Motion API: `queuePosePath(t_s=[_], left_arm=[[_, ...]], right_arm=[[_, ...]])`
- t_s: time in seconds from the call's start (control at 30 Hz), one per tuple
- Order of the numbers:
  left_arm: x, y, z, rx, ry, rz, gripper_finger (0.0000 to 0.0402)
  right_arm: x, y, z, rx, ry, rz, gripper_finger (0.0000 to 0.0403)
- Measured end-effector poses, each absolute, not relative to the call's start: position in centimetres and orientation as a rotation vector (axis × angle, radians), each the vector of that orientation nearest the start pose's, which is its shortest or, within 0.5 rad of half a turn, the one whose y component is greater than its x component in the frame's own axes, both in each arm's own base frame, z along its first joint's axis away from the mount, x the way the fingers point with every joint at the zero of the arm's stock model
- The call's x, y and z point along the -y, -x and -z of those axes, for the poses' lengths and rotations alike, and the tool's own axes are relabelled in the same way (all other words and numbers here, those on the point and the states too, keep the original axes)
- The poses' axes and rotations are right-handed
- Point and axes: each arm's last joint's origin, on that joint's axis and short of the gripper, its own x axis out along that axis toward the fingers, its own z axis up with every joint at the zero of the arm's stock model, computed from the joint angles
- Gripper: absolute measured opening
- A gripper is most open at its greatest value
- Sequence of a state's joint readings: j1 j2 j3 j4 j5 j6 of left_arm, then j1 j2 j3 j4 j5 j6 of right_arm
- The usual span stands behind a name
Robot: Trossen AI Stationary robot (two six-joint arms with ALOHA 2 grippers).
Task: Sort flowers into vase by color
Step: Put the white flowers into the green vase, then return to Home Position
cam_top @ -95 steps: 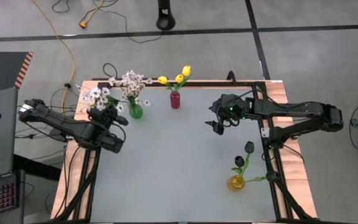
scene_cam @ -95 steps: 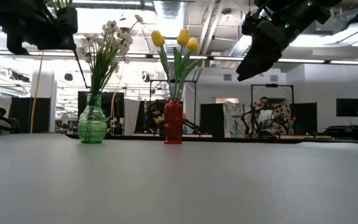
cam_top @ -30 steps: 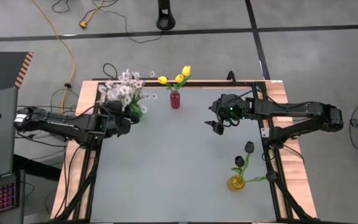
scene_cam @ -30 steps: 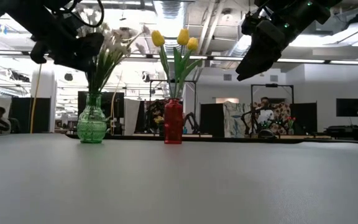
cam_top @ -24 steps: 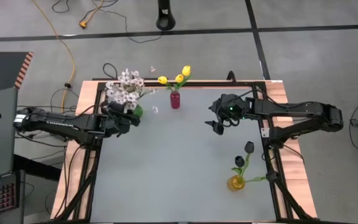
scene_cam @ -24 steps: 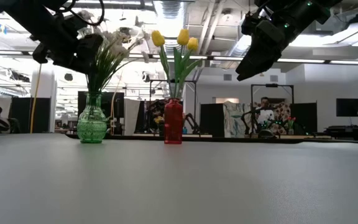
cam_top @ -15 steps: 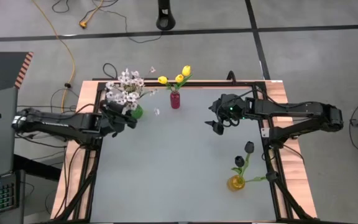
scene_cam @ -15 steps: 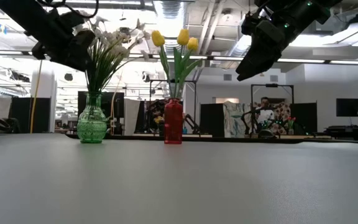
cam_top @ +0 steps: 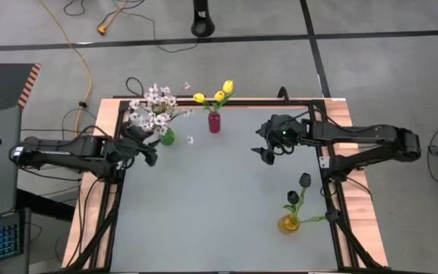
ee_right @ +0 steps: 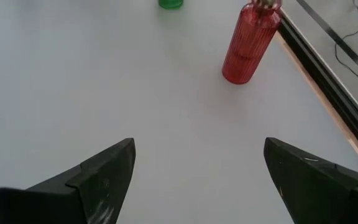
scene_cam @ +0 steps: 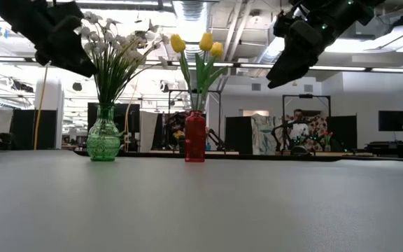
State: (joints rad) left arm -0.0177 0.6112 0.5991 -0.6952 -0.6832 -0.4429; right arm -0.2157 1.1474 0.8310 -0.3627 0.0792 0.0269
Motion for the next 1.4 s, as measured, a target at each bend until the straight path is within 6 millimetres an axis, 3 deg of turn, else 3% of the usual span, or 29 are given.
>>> queuePosePath(t_s=[0.33,0.67,1.03,1.4], left_arm=[[-1.4,-10.2,-25.8,-0.510,0.185,-0.641,0.0178],[-1.0,-8.9,-26.3,-0.479,0.246,-0.490,0.0178],[-0.6,-8.0,-26.2,-0.516,0.289,-0.345,0.0178],[-0.5,-5.9,-29.8,-0.513,0.331,-0.306,0.0178]], right_arm=[[4.9,-21.4,-28.7,-0.571,-0.065,0.295,0.0383],[4.2,-18.2,-31.6,-0.416,-0.056,0.296,0.0383],[3.7,-15.8,-33.2,-0.312,-0.059,0.296,0.0383],[3.2,-13.6,-34.5,-0.215,-0.052,0.294,0.0383]])
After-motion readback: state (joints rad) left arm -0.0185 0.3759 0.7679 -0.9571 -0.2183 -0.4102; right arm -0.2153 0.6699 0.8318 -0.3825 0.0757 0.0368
